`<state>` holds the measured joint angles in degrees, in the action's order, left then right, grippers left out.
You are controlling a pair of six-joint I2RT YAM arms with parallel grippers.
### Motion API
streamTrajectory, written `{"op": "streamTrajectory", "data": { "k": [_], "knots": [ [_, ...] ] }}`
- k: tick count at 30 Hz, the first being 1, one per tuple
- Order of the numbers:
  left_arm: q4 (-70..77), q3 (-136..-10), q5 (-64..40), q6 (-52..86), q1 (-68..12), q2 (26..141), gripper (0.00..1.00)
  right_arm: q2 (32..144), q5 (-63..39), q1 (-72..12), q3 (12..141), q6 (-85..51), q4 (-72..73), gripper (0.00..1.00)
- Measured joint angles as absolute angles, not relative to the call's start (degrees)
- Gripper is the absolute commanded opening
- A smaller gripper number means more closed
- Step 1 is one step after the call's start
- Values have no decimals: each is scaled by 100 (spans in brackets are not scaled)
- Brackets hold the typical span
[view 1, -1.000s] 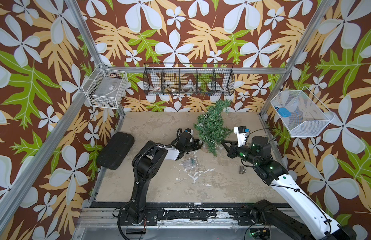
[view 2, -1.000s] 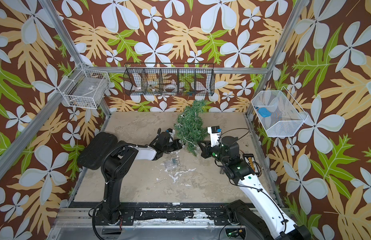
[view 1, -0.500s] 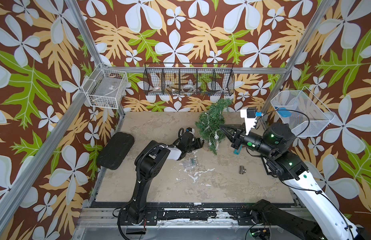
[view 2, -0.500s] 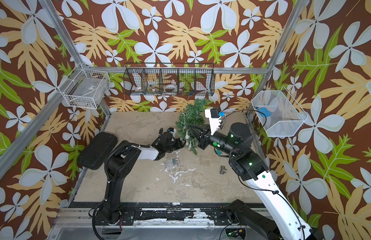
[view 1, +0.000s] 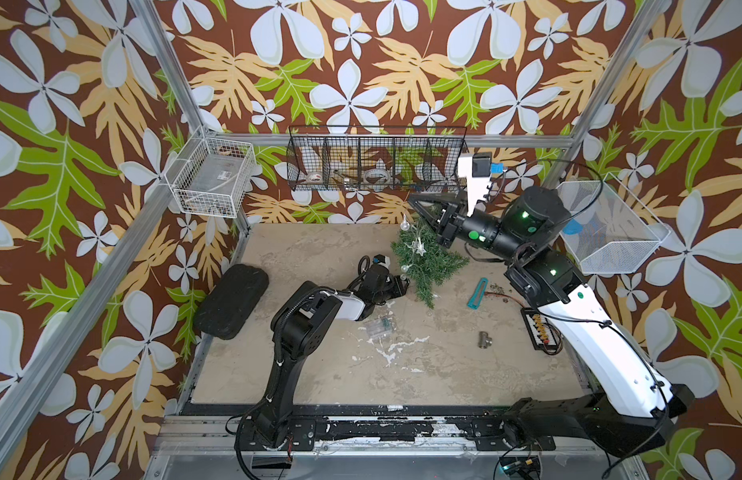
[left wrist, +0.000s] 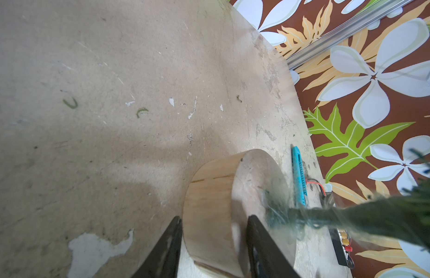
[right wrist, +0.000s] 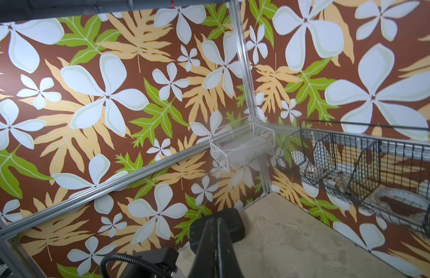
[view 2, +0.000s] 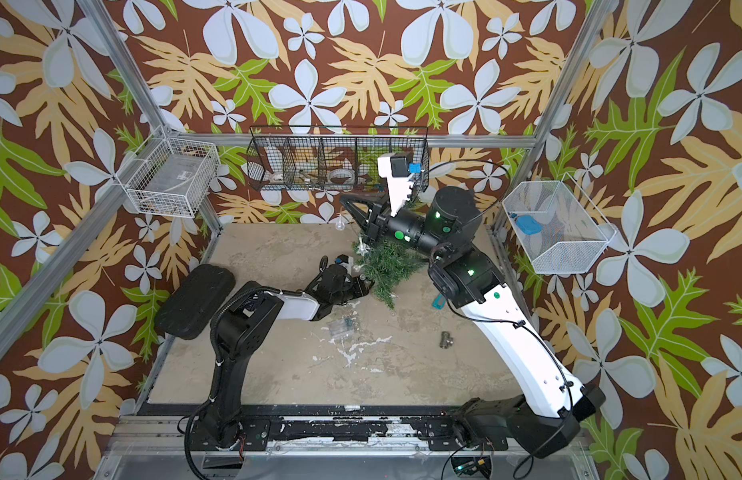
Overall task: Remove string lights from the small christmas tree
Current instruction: Remove the light string from the Christmas tree, then place the light string at the center of the board.
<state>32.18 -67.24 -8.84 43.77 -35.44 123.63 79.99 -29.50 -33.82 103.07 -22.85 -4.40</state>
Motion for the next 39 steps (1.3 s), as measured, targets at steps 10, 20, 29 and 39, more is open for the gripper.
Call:
{"op": "streamTrajectory", "data": {
  "k": [10,20,29,39],
  "knots": [
    [3317,-6707,-860,4379,-3568,12390,44,9697,-2364,-3367,12988,-2051,-843,0],
    [3385,-6685,-851,4377,-3573,12414,43,9791,-2255,-3229,13791,-2099,-1076,0],
    [3433,-6755,-856,4377,-3573,12475,43,7581,-2104,-3225,9542,-1922,-972,0],
    [3479,-6873,-891,4377,-3573,12582,42,6674,-2102,-3225,6637,-1900,-1271,35]
  ]
}}
